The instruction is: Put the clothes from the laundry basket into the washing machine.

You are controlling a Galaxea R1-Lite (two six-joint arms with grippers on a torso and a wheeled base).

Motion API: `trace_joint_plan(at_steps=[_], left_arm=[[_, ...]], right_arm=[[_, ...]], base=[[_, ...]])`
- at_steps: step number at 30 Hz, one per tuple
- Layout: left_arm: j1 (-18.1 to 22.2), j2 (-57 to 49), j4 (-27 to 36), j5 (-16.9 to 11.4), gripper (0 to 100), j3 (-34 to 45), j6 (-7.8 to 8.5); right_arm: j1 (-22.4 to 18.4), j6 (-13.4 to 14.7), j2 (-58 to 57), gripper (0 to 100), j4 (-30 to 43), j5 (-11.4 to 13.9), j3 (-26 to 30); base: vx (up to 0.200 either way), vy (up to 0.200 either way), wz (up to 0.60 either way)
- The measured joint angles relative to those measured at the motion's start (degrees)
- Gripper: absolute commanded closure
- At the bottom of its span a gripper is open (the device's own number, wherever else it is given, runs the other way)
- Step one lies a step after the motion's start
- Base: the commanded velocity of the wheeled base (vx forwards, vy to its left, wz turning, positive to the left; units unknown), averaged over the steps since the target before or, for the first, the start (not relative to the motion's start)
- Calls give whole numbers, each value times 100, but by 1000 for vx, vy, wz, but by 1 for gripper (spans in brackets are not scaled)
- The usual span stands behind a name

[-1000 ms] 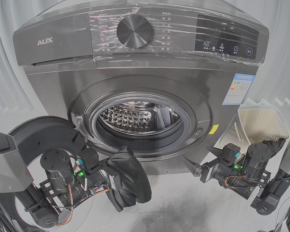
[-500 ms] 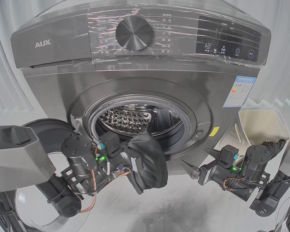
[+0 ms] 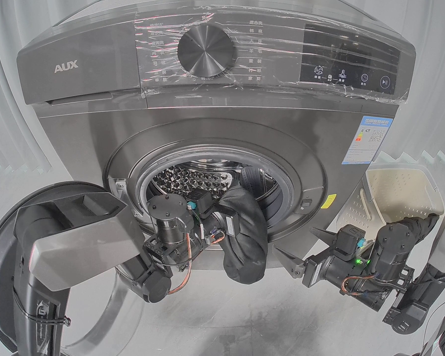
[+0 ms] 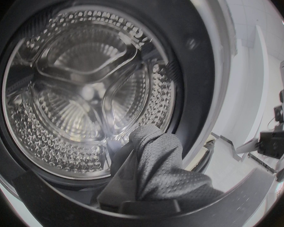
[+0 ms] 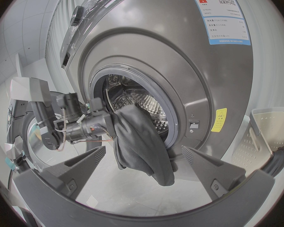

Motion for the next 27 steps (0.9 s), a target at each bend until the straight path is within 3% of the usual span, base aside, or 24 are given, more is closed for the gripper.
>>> trace_joint_plan(at_steps=[20, 27], left_arm=[[562, 816, 2402, 244, 100, -2572, 127], [638, 1240, 2828, 445, 100, -3838, 129]], right_arm=[[35, -2, 11, 0, 0, -2, -13], [33, 0, 29, 0, -2, 2, -22]], base=[[0, 0, 0], [0, 0, 0]])
